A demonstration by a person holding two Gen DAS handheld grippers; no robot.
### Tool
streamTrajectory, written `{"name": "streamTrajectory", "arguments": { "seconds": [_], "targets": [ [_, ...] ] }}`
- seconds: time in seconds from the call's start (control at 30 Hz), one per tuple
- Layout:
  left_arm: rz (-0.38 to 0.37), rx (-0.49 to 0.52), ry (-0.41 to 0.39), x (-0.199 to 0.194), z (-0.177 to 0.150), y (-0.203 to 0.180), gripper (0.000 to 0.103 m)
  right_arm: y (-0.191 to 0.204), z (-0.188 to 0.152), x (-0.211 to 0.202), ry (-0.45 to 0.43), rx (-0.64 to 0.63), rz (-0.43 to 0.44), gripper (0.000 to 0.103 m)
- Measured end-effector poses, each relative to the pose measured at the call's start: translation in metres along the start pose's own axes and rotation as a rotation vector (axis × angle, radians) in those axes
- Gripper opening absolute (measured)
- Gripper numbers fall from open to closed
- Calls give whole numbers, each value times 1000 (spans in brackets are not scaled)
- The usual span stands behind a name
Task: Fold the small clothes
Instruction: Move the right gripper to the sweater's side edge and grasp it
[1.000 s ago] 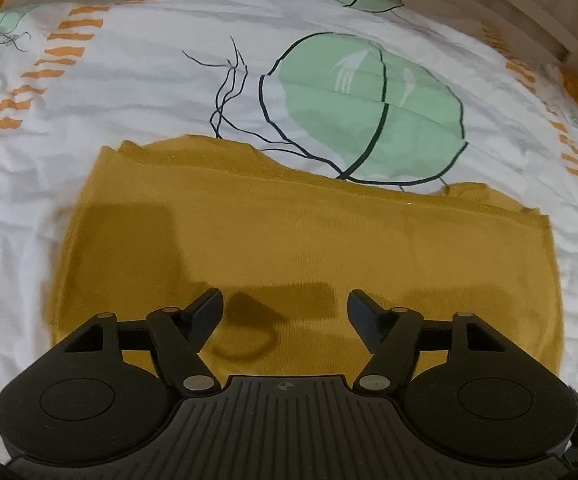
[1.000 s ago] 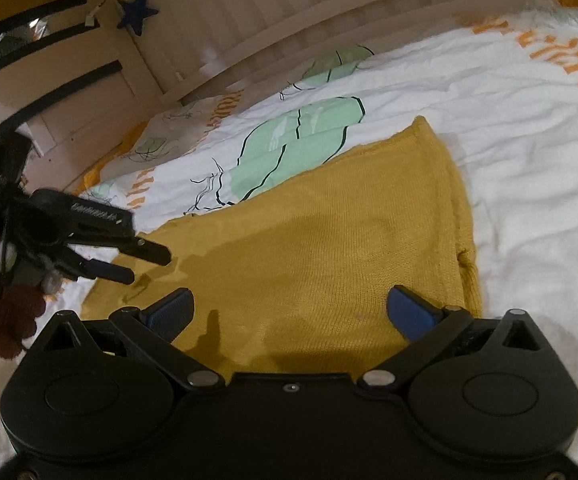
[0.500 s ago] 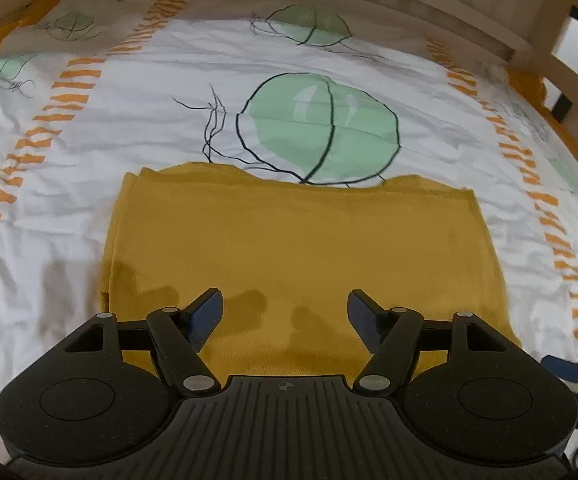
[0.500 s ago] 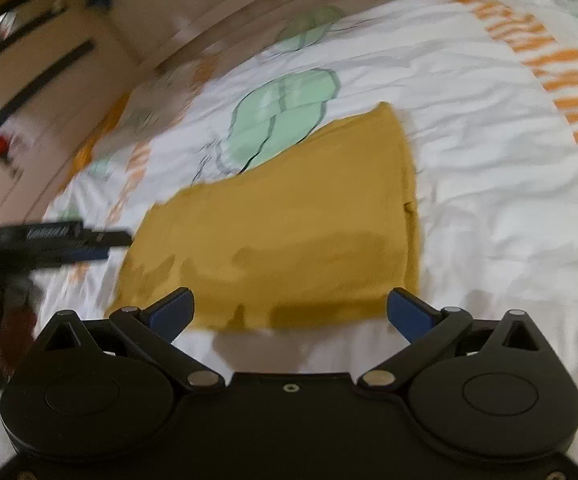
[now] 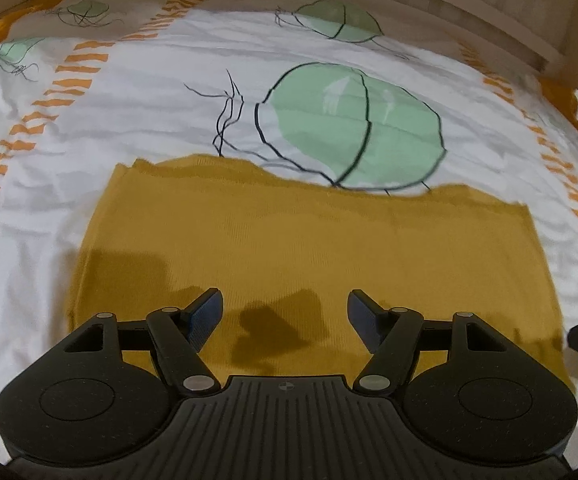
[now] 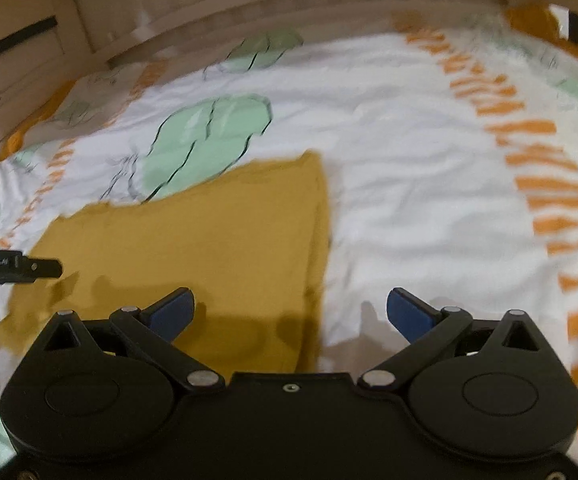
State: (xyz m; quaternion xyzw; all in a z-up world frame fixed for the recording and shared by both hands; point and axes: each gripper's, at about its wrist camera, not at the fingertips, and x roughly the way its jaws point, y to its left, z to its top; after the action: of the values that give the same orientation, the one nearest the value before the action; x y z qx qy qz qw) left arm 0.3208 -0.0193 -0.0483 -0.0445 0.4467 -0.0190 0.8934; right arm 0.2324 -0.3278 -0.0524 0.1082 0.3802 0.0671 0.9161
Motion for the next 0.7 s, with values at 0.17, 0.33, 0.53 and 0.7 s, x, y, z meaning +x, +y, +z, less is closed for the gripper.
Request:
{"name": "streamTrajectory", "arguments": {
  "seconds": [0.17,0.33,0.53,0.7],
  "targets": [
    [23,42,-16,20,11,-11,68,-10,3,13,-53,19,23,102],
    [11,93,-11,35,16,-26,68,-17,-3,19,-53,44,57,102],
    [35,129,41,56,13,-32,68,-28,-3,25,-19,109,139,102],
    [29,124,60,60,14,-30,69,-36,0,37,32,197,256,103]
  ]
}}
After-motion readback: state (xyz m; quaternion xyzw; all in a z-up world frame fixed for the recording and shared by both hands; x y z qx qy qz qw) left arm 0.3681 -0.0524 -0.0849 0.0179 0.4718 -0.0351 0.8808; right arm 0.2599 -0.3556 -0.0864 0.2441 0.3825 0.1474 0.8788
